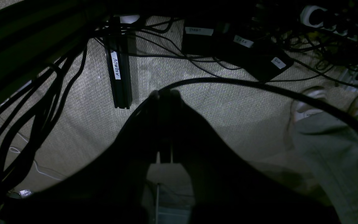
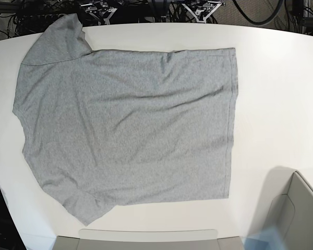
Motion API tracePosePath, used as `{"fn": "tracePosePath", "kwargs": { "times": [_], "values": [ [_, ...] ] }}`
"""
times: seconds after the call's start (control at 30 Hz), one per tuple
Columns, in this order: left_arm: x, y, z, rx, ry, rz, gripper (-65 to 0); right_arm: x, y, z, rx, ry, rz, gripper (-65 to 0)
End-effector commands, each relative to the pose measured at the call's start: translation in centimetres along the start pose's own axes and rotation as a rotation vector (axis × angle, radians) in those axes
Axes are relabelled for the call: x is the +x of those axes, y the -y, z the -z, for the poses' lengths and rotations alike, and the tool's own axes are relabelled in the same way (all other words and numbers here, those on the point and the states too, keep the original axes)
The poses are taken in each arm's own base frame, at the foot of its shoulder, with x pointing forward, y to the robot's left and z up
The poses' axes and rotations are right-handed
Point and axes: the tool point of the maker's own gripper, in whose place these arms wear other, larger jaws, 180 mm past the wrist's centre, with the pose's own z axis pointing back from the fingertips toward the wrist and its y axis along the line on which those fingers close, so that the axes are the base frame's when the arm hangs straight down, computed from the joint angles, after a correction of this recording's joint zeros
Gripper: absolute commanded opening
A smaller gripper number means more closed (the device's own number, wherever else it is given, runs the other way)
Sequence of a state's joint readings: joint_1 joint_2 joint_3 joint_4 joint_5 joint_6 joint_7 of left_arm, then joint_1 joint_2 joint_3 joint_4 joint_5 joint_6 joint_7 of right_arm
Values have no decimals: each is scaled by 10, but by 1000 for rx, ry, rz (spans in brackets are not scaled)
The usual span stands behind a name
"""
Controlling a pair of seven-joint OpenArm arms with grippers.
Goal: Fold the T-shirt properly
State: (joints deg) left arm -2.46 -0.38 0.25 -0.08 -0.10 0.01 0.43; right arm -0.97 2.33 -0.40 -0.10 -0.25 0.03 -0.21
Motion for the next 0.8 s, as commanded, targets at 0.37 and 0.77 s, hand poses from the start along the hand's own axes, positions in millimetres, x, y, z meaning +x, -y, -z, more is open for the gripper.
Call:
{"fn": "tracePosePath", "kwargs": {
  "times": [0.37,0.77],
  "values": [
    [-33,-9,-15,13,255,8,-647,-23,37,-8,-57,160,62,-647],
    [-58,-11,-112,0,861,37,-646,-58,62,-60,-109,579,17,-645]
  ]
}}
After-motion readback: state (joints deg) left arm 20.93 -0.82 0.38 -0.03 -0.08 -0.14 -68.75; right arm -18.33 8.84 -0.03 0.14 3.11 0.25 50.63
